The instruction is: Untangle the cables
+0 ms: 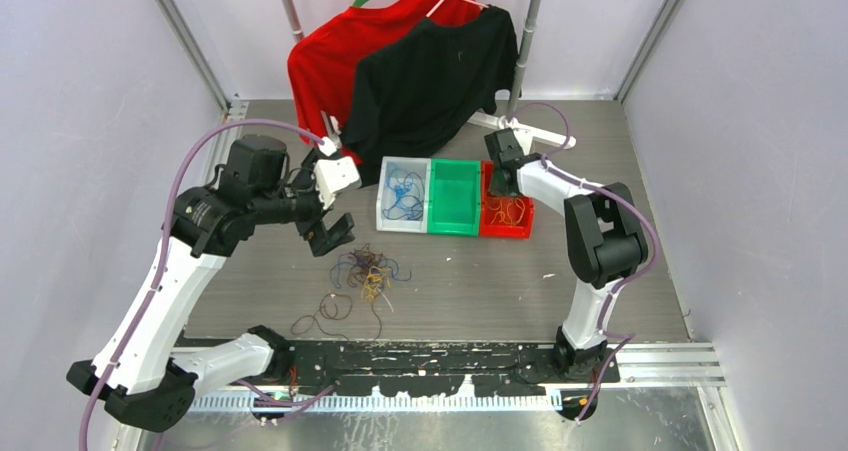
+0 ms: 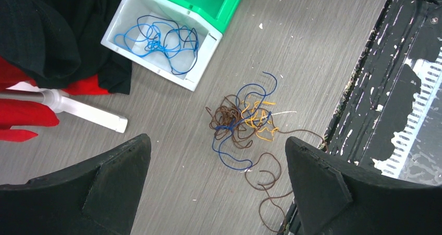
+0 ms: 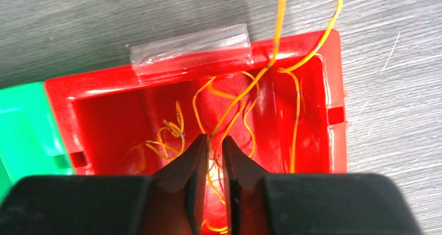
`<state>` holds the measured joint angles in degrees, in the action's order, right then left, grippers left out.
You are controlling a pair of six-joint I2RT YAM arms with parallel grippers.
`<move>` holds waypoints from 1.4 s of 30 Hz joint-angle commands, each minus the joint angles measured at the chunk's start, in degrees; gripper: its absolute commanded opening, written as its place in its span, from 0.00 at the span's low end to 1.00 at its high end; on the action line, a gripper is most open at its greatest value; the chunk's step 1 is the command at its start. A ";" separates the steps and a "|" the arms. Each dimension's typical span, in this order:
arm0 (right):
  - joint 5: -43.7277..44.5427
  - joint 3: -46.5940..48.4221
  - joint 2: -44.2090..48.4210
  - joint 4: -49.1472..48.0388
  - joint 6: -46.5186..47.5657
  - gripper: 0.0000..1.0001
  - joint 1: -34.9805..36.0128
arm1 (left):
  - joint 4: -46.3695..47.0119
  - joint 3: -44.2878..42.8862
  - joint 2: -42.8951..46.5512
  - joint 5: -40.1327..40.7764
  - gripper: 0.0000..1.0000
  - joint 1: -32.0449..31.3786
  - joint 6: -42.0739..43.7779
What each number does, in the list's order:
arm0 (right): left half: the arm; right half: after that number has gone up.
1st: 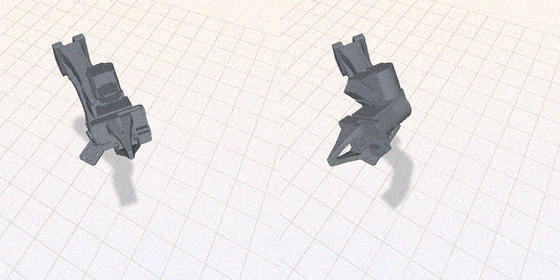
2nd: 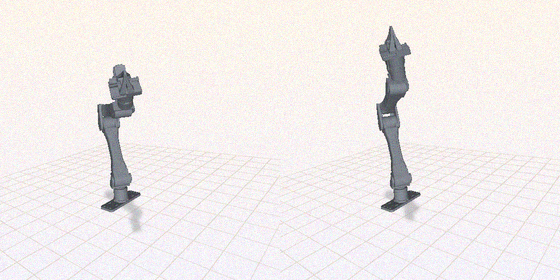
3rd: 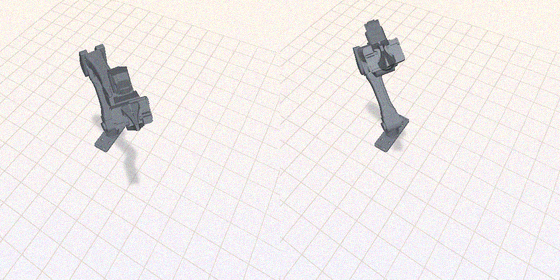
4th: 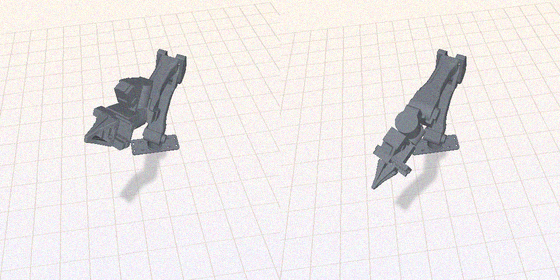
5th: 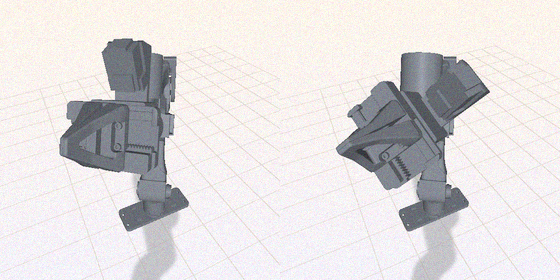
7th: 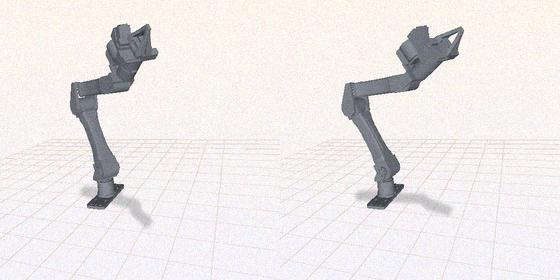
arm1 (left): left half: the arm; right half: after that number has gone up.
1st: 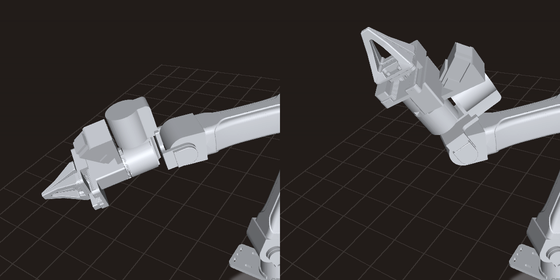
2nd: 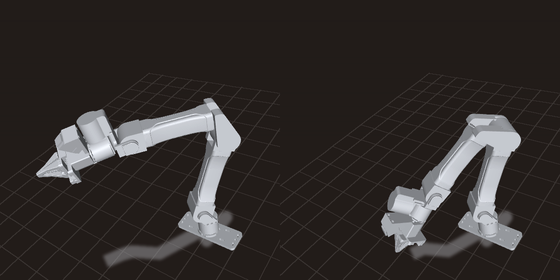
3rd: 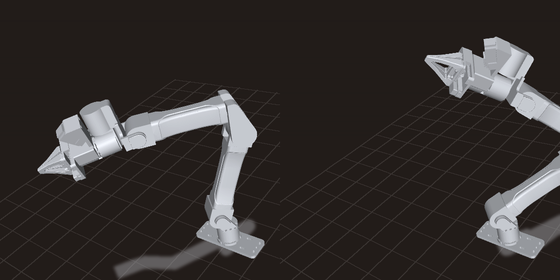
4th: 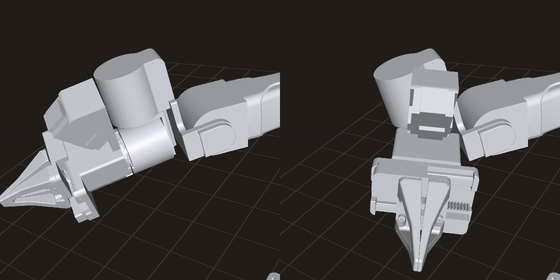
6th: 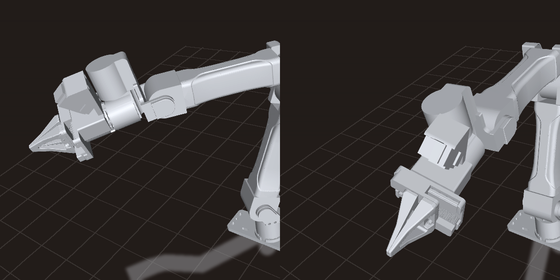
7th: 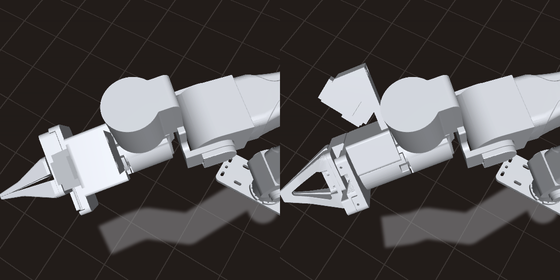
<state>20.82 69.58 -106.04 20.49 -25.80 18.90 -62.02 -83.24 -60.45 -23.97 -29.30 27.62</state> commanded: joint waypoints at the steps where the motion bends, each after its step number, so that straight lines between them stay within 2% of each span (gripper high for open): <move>1: -3.84 3.19 5.82 1.57 -1.03 0.34 0.12 | 0.13 -2.96 -1.09 0.80 0.99 -0.28 -1.18; 3: -5.57 2.95 8.45 2.19 -0.93 0.47 0.09 | -0.14 -3.31 -1.16 0.81 0.99 -0.28 -0.96; 7: -6.53 4.06 11.96 5.25 -0.39 0.63 -0.03 | 0.02 -2.98 -0.14 0.49 0.99 -0.24 -0.06; 15: -8.68 7.76 15.00 9.88 0.24 0.68 -0.75 | -0.57 -3.14 -0.18 0.36 0.99 -0.32 -0.29; 19: -8.08 8.97 15.79 9.71 0.06 0.65 -1.75 | -1.13 -3.09 -0.67 0.70 0.99 -0.23 -0.69; 22: -7.97 10.84 14.36 9.08 -0.13 0.62 -3.41 | -1.55 -3.18 -1.09 0.84 1.00 -0.23 -0.68; 26: -8.58 15.70 8.98 9.18 0.12 0.67 -5.47 | -1.52 -3.26 -1.13 0.80 1.00 -0.23 -0.68; 32: -7.96 22.96 -1.34 9.59 0.84 0.60 -5.47 | -1.35 -3.41 -1.03 1.02 1.00 -0.23 -0.38; 38: -7.62 25.55 -5.72 8.40 0.54 0.47 -5.54 | -1.35 -3.33 -0.61 1.03 1.00 -0.24 -0.12; 41: -8.05 24.87 -5.56 7.54 0.22 0.33 -5.46 | -1.11 -3.03 -0.34 1.00 1.00 -0.23 0.17; 42: -8.07 24.03 -5.01 6.73 0.01 0.22 -5.47 | -1.02 -2.90 -0.24 1.02 1.00 -0.23 0.24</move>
<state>12.67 91.59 -113.65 30.22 -25.56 13.10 -64.12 -84.20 -61.69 -23.03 -29.30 27.44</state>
